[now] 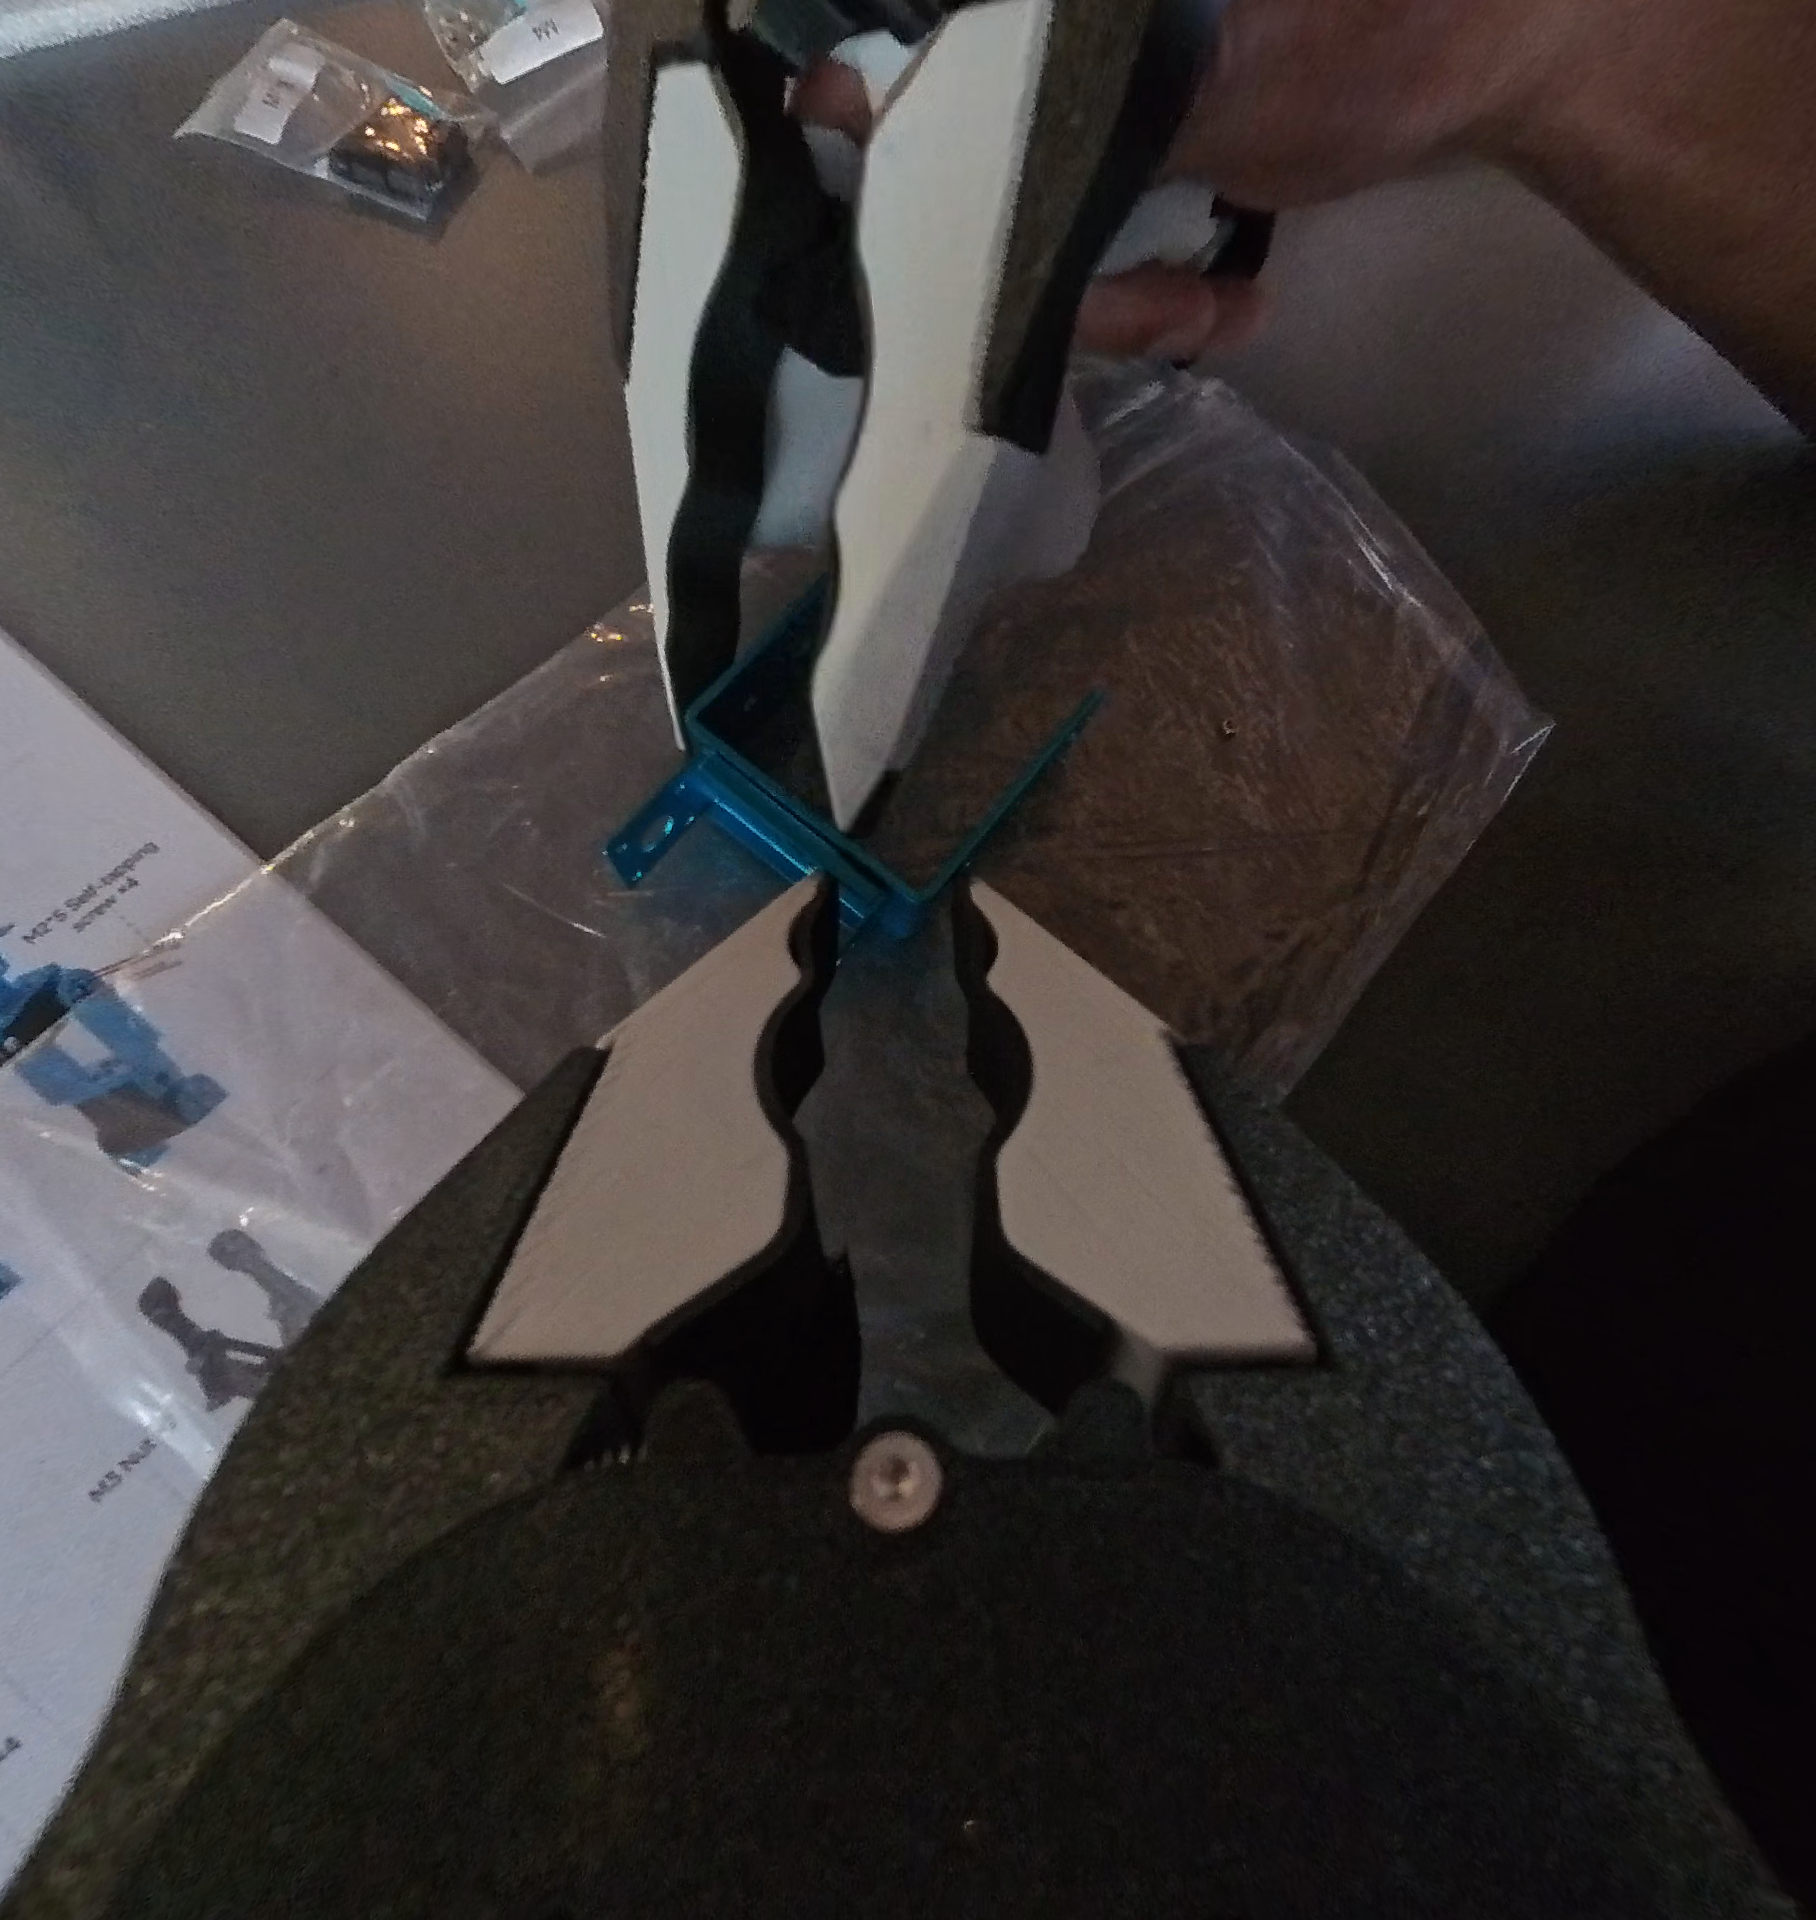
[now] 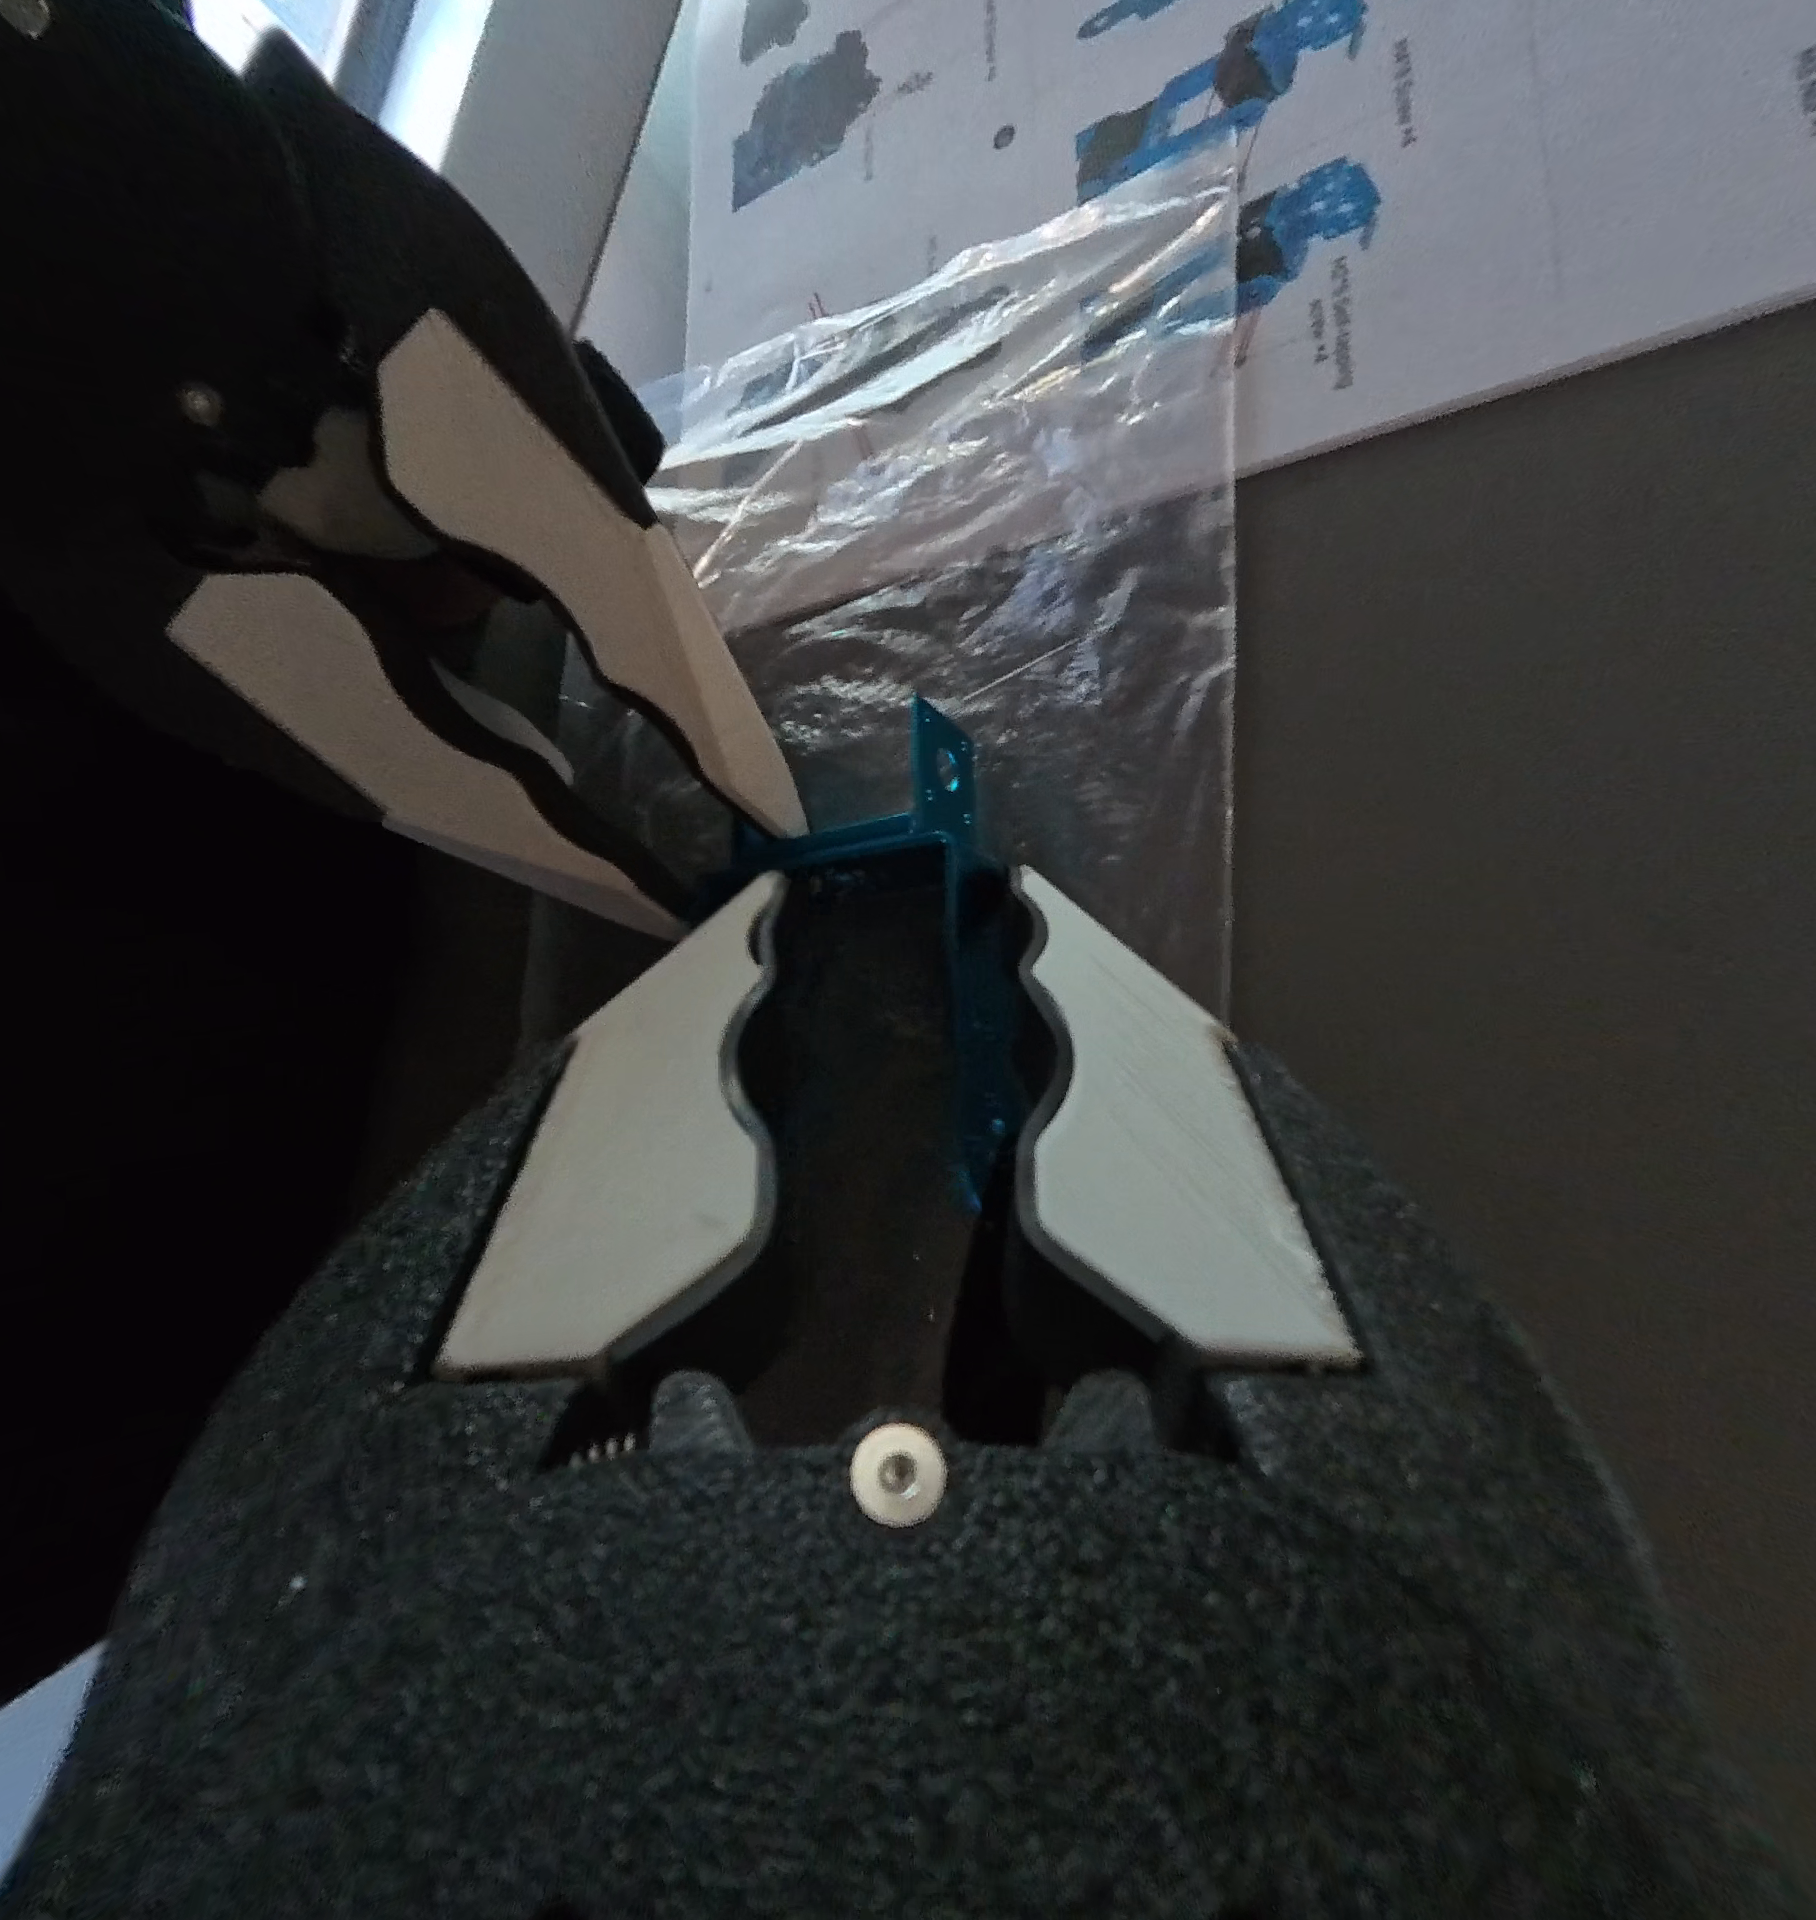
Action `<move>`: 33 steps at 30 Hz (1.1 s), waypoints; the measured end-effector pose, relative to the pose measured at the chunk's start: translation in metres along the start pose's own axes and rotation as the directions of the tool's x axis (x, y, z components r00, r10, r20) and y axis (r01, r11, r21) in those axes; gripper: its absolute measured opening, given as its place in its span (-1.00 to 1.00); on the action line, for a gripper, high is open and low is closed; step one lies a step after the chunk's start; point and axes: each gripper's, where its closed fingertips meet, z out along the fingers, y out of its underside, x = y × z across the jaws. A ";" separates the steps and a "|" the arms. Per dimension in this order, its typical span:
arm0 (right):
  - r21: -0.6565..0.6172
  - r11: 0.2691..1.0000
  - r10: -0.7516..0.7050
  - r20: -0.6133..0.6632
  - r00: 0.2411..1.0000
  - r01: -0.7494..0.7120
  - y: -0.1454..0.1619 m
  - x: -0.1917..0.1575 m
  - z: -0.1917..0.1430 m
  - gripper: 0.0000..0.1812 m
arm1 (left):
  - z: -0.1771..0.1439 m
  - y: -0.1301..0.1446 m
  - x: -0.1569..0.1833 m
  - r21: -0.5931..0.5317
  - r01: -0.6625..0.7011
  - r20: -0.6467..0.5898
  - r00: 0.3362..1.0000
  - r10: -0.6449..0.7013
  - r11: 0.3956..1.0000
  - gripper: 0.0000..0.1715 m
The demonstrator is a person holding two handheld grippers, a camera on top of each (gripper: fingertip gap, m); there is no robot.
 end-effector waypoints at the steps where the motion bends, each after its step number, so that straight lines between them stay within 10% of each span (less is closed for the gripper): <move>1: -0.011 1.000 -0.023 -0.017 1.000 0.022 0.000 -0.001 0.001 -0.53 | 0.000 0.000 0.000 0.000 0.000 0.001 1.000 0.000 1.000 -0.76; 33: 0.039 0.997 0.070 0.030 0.997 -0.071 -0.007 0.005 -0.006 -0.73 | -0.001 0.000 0.000 -0.004 -0.014 0.013 1.000 0.014 1.000 -0.77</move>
